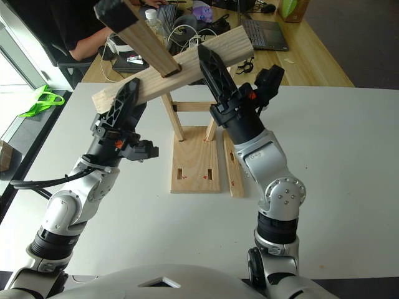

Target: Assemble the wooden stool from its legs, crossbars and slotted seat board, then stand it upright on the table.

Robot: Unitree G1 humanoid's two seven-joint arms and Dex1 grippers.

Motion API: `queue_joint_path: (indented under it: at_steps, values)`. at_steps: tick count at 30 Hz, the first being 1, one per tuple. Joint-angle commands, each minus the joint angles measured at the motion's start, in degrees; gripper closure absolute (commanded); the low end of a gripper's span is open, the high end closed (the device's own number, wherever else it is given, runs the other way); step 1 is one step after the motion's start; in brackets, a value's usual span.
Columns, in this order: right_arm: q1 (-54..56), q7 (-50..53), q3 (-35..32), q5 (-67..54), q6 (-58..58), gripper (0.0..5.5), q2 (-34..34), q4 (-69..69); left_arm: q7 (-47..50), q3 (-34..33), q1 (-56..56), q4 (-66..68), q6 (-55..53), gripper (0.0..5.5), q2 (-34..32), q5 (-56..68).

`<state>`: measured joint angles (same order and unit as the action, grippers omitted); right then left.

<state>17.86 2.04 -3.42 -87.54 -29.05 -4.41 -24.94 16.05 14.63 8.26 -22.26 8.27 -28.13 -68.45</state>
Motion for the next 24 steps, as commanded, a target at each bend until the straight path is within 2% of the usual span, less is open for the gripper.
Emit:
queue_joint_path:
  at_steps: [1, 7, 10, 12, 16, 21, 24]
  values:
    - [0.7, 0.1, -0.9, 1.3, 0.5, 4.46, 0.3, 0.6, 0.5, -0.5, 0.4, -0.4, 0.5, 4.49, 0.5, 0.1]
    - [0.4, 0.1, -1.3, -0.3, 0.3, 4.46, 1.2, 0.3, -0.8, -1.5, 0.3, 0.6, 1.4, 4.49, 0.6, 3.2]
    - [0.4, 0.3, -1.5, -0.5, 0.3, 4.52, 1.5, 0.3, -2.2, -2.6, -0.9, 0.4, 3.3, 3.79, 0.5, 9.1]
    - [0.6, 0.7, -1.8, 0.0, 0.6, 4.52, 1.7, 0.5, -2.2, -2.8, -1.0, 0.4, 3.2, 3.45, 0.3, 8.3]
    - [1.5, 3.3, -4.5, 2.3, 2.8, 4.52, 1.9, 2.7, -4.4, -2.7, -1.4, 1.0, 2.8, 3.29, -0.1, 7.9]
    - [1.7, 4.7, -13.9, 0.4, 3.1, 4.52, -4.5, 6.9, -5.3, -6.4, -7.5, 2.3, 2.8, 3.29, -1.3, 12.6]
    - [-5.6, 2.2, -17.3, -1.4, -2.6, 4.52, -11.6, 5.9, -6.8, -12.9, -12.0, 3.7, -0.6, 3.29, 2.8, 25.3]
